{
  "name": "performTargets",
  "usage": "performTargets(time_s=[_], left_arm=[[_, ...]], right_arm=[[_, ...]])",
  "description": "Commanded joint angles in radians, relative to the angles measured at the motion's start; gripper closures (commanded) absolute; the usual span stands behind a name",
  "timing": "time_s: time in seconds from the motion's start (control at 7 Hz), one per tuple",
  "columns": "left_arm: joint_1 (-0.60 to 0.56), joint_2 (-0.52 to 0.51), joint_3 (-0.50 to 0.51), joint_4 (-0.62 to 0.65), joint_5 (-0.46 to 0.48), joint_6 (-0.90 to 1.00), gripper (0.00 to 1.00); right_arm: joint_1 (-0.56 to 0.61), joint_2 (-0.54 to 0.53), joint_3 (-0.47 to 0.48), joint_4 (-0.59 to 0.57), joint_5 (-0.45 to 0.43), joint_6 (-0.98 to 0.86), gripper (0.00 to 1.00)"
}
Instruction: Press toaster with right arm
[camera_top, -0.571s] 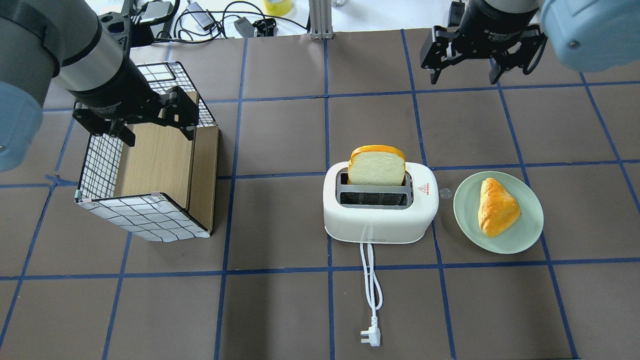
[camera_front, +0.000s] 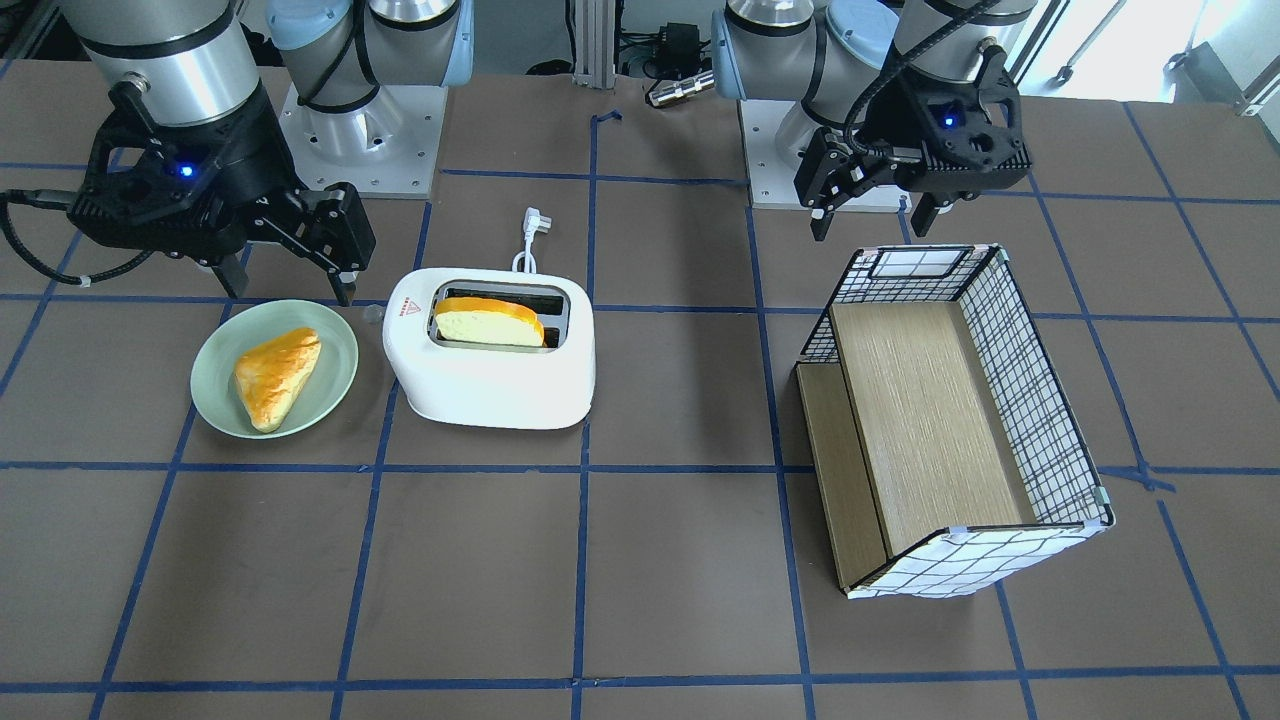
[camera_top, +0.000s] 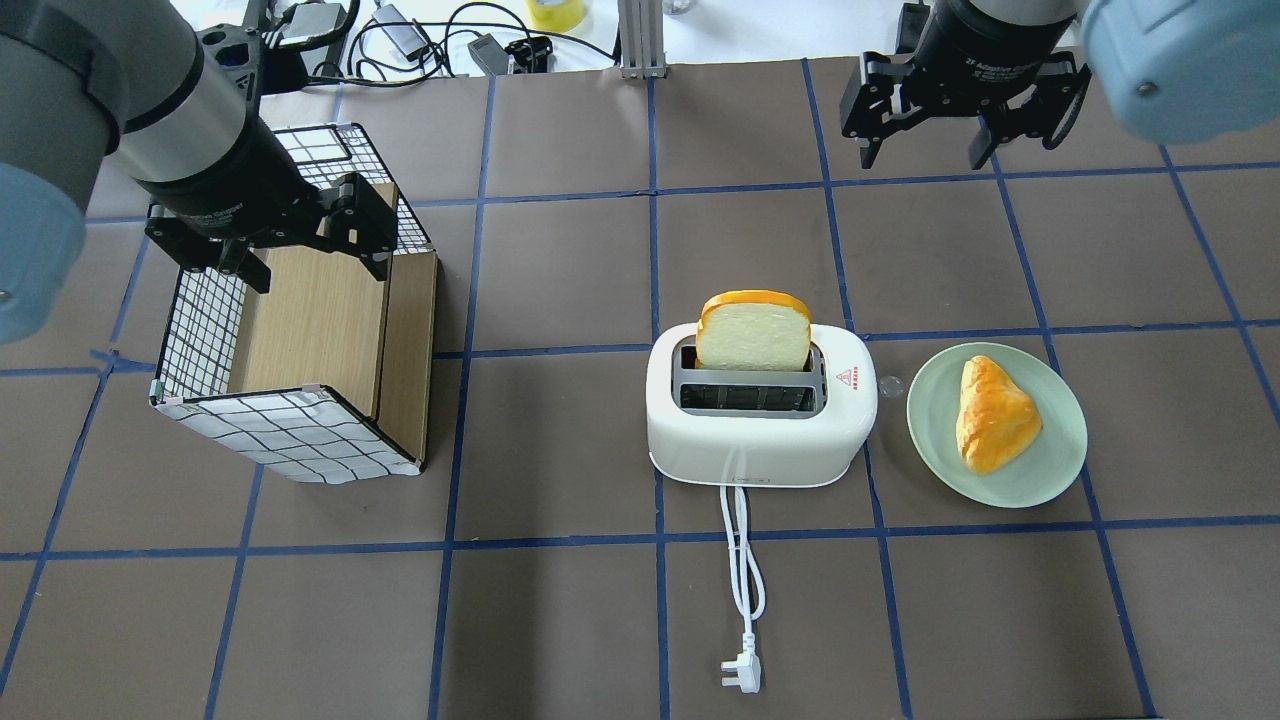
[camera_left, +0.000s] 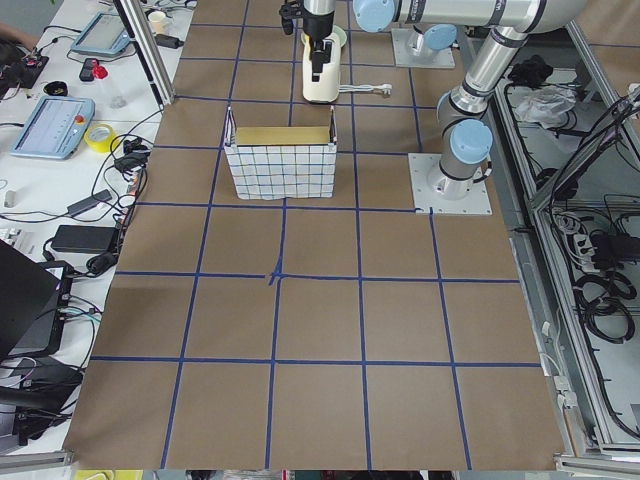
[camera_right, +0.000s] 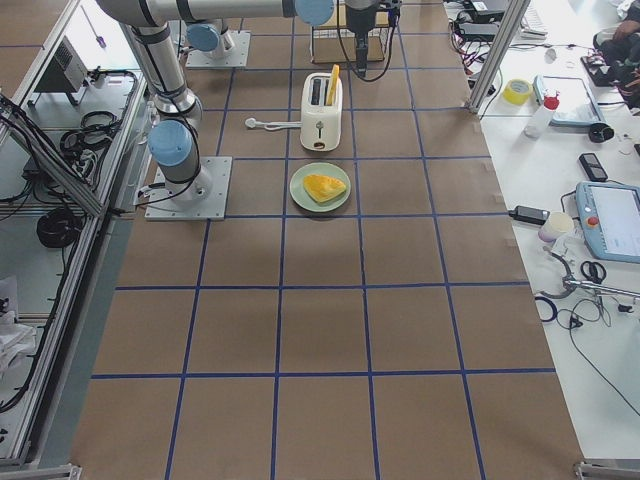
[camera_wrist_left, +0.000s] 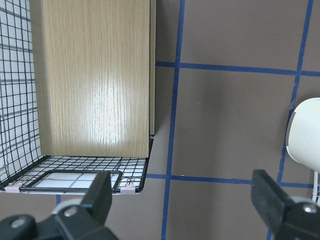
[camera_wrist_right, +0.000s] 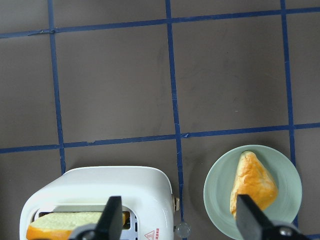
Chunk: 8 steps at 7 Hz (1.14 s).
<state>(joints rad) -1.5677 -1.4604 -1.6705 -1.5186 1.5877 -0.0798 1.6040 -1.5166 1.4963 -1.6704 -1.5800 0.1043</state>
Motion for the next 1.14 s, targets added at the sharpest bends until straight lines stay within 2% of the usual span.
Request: performTargets(time_s=[0.0,0.14,0.57,0.71,0.86,1.0], left_arm=[[0.0,0.0,0.0,0.0,0.0,0.0,0.0],[0.0,0.0,0.0,0.0,0.0,0.0,0.0],[0.0,0.0,0.0,0.0,0.0,0.0,0.0],[0.0,0.0,0.0,0.0,0.0,0.0,0.0],[0.0,0.0,0.0,0.0,0.0,0.0,0.0],[0.0,0.0,0.0,0.0,0.0,0.0,0.0]], right_arm=[[-0.015,0.001,0.005,0.076,0.012,-0.015,1.0],[-0.018,0.003,0.018,0.087,0.015,-0.015,1.0],[-0.07,0.003,0.167,0.086,0.024,-0.142,1.0],[-0.084,0.003,0.238,0.077,0.043,-0.184,1.0],[-0.105,0.003,0.299,0.066,0.119,-0.214,1.0],[-0.119,0.003,0.342,0.034,0.135,-0.245,1.0]])
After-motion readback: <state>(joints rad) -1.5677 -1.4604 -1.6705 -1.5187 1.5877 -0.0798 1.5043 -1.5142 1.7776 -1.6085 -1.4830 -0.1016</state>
